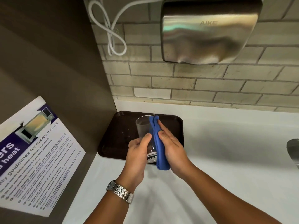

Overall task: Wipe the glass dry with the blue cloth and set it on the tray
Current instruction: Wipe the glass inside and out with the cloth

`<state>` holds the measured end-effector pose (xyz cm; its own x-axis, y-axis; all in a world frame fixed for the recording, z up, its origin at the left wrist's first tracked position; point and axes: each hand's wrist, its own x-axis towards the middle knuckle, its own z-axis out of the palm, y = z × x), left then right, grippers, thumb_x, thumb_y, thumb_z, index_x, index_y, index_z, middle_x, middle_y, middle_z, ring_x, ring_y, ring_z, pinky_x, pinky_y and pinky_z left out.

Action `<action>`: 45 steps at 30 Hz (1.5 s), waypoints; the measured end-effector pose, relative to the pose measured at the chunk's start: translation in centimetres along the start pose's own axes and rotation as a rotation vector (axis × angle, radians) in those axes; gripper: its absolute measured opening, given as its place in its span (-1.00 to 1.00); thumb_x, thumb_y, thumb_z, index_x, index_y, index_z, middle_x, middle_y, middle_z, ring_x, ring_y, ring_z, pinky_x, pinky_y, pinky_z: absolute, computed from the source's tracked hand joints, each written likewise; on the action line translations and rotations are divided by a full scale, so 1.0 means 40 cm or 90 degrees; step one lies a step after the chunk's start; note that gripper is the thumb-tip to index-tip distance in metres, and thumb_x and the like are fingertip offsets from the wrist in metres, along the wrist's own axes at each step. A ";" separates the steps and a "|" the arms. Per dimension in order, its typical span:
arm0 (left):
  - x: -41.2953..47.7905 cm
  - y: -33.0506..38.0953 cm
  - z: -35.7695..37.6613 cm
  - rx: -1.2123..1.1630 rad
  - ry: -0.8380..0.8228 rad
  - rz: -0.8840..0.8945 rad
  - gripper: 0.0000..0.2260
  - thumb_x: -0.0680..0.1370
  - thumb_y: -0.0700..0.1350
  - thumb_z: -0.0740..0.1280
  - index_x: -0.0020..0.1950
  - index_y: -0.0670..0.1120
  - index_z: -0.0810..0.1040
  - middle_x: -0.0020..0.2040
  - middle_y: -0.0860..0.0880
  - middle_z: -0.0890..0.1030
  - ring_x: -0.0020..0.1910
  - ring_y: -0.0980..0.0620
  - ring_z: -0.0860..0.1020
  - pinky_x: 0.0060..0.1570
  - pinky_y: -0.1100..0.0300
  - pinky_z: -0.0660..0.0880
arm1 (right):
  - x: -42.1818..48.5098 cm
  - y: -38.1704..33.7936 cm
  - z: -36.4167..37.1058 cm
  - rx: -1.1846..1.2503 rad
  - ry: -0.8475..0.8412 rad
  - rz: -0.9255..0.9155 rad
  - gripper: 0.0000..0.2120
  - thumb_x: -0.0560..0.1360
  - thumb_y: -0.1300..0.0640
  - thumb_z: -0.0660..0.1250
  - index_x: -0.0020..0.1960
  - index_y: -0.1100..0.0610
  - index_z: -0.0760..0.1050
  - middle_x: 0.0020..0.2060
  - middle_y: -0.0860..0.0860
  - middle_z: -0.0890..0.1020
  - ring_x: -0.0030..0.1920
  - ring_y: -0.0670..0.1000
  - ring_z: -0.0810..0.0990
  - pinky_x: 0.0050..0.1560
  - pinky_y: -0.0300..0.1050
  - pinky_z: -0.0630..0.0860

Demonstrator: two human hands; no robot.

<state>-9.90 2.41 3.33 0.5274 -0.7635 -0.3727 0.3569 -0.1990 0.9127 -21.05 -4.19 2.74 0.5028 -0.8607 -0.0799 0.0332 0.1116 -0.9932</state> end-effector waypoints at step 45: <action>0.015 -0.005 -0.025 -0.057 -0.027 -0.082 -0.59 0.76 0.20 0.27 0.24 -0.06 0.77 0.01 -0.09 0.87 -0.12 -0.03 0.86 -0.26 0.13 0.73 | 0.002 0.013 0.014 0.271 0.097 0.172 -0.63 0.71 -0.15 0.25 0.19 0.07 0.71 -0.12 0.13 0.83 -0.18 0.08 0.84 -0.21 -0.08 0.73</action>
<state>-8.89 2.61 2.75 0.4398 -0.7609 -0.4770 0.4884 -0.2430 0.8381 -20.51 -3.92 2.25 0.4109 -0.8328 -0.3710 0.2834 0.5034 -0.8162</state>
